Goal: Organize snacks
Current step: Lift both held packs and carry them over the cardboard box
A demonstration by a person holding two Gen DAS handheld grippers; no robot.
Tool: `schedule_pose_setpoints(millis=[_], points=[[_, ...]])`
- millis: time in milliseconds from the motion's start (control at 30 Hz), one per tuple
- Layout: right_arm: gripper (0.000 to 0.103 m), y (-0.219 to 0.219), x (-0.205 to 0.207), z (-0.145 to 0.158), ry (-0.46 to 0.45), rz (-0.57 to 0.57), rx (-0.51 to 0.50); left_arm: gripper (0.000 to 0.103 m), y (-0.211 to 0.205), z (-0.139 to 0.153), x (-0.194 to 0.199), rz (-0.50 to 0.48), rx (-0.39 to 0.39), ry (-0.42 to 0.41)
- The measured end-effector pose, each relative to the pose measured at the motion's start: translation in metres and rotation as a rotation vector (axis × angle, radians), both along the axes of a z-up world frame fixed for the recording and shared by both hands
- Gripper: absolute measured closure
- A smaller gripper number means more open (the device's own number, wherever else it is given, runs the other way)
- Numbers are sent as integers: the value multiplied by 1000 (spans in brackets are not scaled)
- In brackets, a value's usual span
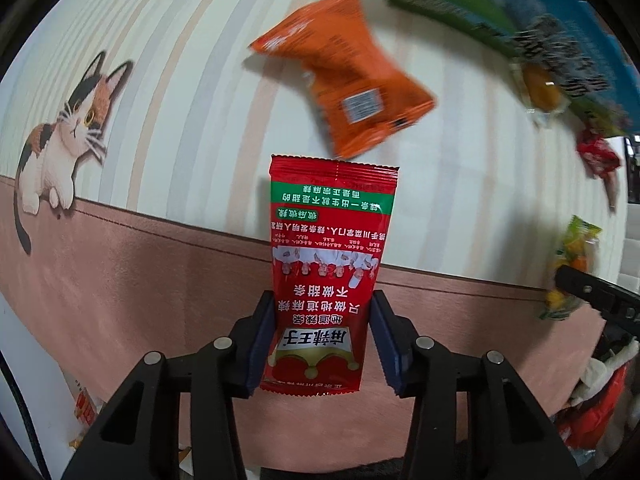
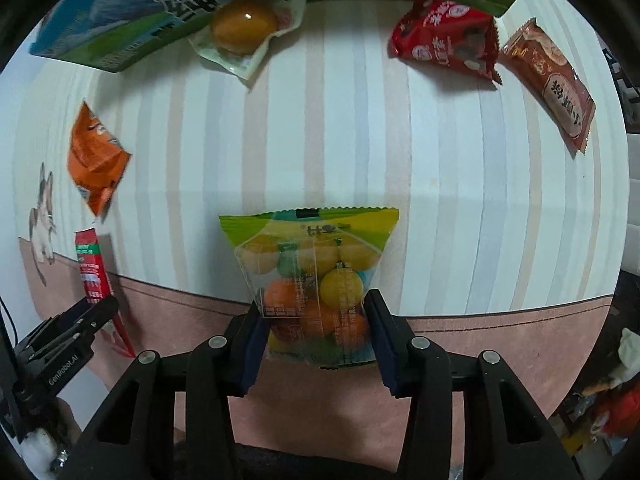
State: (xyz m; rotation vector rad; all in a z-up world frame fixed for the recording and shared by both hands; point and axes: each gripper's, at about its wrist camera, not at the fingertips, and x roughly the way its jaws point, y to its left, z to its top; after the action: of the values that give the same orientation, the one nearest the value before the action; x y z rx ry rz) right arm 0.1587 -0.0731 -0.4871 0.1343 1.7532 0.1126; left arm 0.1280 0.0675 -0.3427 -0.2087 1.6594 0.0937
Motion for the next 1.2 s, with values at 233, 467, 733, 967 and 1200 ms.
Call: schedule_pose_setpoints(millis=[233,467,733,967,1200], points=[[54,-2,0,37,-49,5,67,60,-30,56,17,-53,-59,-106],[54,-14,19,96,-132,-27,162,60,-59,123,69,-95,-151,-227],[54,-45,86,162,-245,-100,222,60,-92,168,168,-135,-186,-316],[54,-79,182,179,-306,-143,140,59,-104,151,250,-161,-160,-260],[54,-98,268,158,-281,-158,39,59,-113,108,281,-172,-108,-162]])
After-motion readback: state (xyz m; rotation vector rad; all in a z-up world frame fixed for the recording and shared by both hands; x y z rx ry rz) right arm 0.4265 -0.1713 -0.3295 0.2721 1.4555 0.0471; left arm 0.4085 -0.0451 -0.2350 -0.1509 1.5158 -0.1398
